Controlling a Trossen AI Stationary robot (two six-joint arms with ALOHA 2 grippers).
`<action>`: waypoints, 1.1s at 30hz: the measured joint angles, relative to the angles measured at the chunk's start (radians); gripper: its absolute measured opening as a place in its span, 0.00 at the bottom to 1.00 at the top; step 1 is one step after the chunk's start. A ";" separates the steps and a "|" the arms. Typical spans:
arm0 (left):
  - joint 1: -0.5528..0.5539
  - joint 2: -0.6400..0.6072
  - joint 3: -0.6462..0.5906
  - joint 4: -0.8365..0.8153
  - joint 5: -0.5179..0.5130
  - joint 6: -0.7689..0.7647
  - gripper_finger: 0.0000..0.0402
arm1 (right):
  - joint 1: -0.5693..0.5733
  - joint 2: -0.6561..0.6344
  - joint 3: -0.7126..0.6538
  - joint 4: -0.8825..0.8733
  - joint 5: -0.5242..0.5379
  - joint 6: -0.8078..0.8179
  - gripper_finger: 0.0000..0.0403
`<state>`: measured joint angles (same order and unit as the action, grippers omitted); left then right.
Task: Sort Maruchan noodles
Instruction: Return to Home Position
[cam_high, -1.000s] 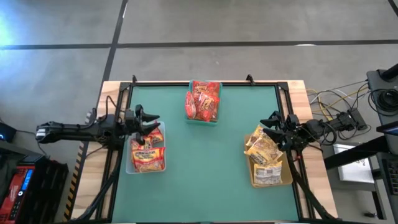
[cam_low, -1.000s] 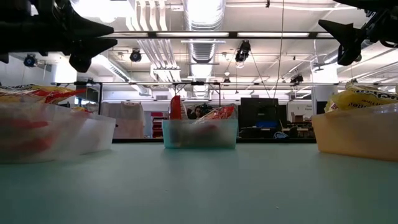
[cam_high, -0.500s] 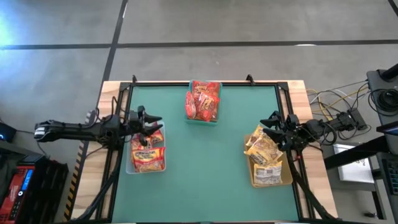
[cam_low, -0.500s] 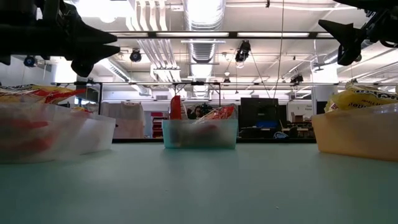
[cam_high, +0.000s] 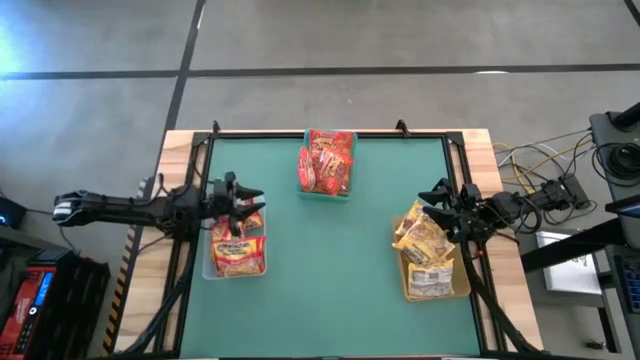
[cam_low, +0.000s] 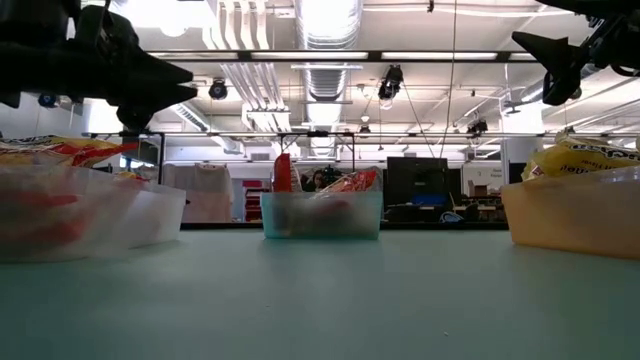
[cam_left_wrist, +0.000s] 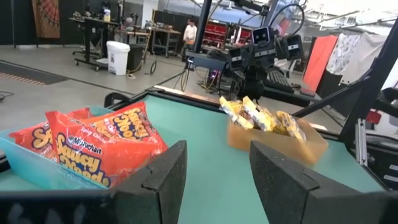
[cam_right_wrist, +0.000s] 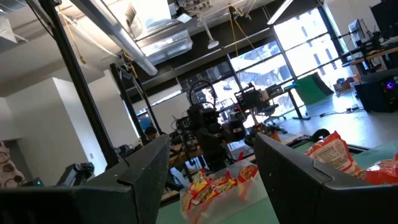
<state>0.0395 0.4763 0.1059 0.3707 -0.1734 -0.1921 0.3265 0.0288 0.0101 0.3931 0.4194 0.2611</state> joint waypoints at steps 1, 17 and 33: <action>0.000 0.005 0.000 0.000 0.000 0.000 0.39 | 0.000 0.000 0.000 0.000 0.000 0.000 0.56; 0.000 0.094 0.000 0.000 0.000 0.000 0.39 | 0.000 0.000 0.000 0.000 0.000 0.000 0.56; 0.000 0.210 0.000 0.000 0.000 0.000 0.39 | 0.000 0.000 0.000 0.000 0.000 0.000 0.56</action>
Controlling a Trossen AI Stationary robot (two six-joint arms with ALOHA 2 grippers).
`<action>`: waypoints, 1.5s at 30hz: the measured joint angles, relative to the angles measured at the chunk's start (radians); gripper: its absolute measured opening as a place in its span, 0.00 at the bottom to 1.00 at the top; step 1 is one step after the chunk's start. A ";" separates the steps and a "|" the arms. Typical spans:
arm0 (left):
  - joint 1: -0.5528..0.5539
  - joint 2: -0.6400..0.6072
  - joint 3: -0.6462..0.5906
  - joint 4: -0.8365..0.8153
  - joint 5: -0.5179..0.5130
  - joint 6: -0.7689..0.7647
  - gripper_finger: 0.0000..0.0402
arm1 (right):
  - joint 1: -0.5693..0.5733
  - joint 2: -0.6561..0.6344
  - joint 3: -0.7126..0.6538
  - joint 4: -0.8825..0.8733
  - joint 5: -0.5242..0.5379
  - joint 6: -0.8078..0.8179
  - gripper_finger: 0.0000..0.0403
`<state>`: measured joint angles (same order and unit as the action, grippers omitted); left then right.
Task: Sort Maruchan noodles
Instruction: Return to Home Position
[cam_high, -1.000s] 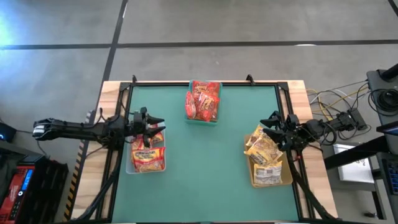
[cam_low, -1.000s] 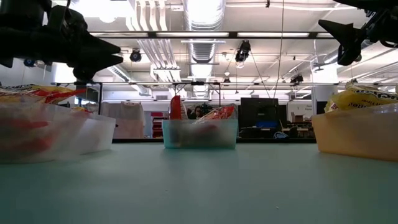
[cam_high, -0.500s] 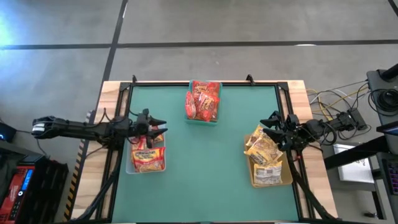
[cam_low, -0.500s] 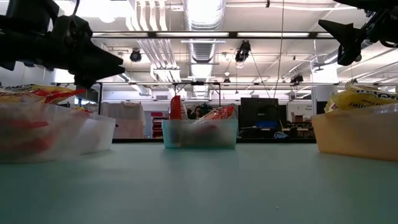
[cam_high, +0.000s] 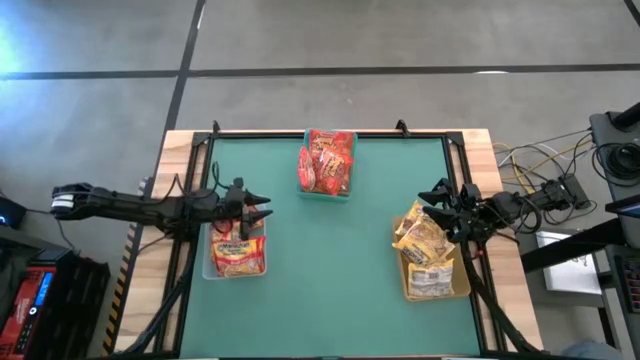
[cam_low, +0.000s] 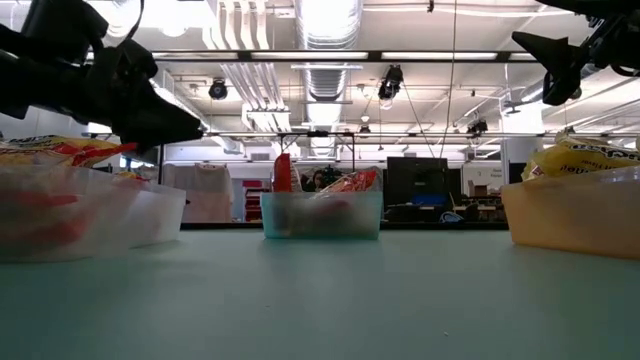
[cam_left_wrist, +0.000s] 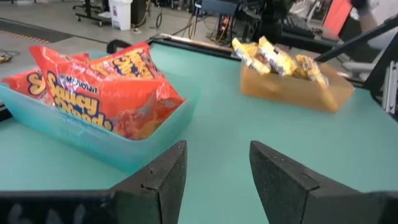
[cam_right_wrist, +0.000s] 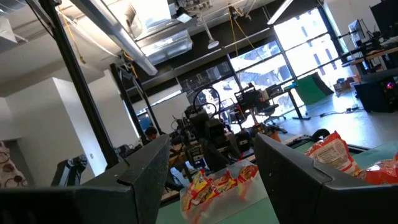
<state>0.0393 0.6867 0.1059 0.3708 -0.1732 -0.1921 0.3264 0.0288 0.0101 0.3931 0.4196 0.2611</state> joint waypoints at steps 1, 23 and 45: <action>0.000 0.008 0.000 0.000 0.000 0.000 0.39 | 0.000 0.000 0.000 0.000 0.000 0.000 0.56; 0.000 0.195 0.000 0.000 0.000 0.000 0.39 | 0.000 0.000 0.000 0.000 0.000 0.000 0.56; 0.000 0.354 0.002 0.111 -0.001 0.000 0.39 | 0.000 0.000 0.000 0.000 0.000 0.000 0.56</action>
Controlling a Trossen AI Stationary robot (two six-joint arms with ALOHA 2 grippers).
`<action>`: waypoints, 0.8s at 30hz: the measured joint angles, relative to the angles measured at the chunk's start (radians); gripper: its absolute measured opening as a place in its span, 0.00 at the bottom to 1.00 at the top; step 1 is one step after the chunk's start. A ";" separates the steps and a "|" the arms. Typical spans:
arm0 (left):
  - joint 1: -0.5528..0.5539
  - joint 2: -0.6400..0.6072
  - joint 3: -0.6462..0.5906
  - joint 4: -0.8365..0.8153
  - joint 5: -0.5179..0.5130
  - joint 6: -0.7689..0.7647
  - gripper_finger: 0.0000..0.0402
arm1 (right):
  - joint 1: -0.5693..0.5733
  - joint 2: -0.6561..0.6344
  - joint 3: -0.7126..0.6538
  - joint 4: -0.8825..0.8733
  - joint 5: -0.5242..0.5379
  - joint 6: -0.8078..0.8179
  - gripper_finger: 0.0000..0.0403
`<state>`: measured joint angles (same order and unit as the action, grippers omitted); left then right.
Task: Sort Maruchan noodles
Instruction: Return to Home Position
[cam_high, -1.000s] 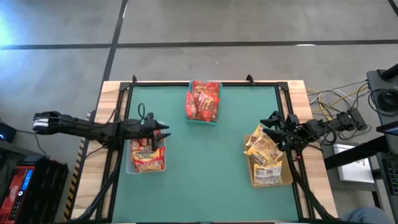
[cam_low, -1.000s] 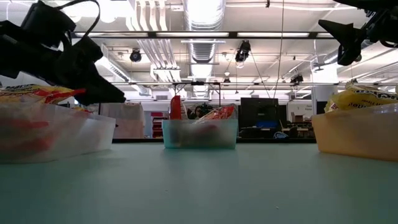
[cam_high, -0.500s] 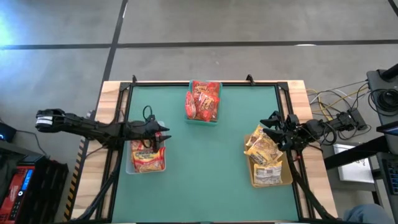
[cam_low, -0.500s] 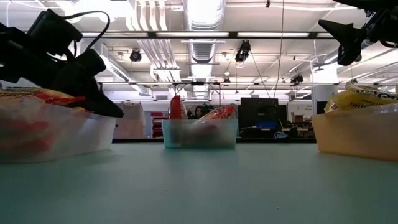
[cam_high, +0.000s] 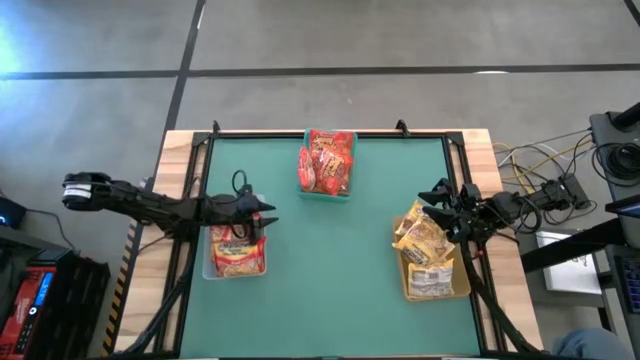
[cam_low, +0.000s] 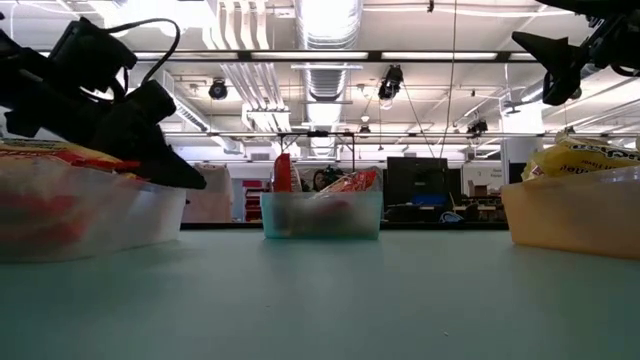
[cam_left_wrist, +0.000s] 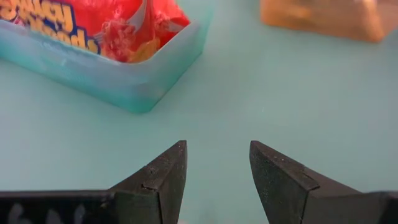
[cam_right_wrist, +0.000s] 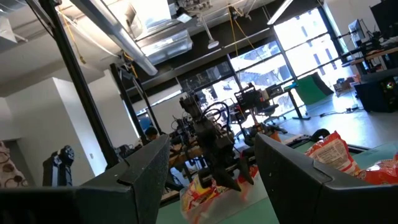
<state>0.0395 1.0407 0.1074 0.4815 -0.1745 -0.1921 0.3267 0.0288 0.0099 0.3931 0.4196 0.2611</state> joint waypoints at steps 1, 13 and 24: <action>0.000 0.003 -0.001 0.017 0.001 0.000 0.39 | 0.000 0.000 0.000 0.000 0.000 0.000 0.56; 0.000 0.008 -0.001 0.058 0.001 0.000 0.39 | 0.000 0.000 0.000 0.000 0.000 0.000 0.56; 0.000 0.008 -0.001 0.060 0.001 0.000 0.39 | 0.000 0.000 0.000 0.000 0.000 0.000 0.56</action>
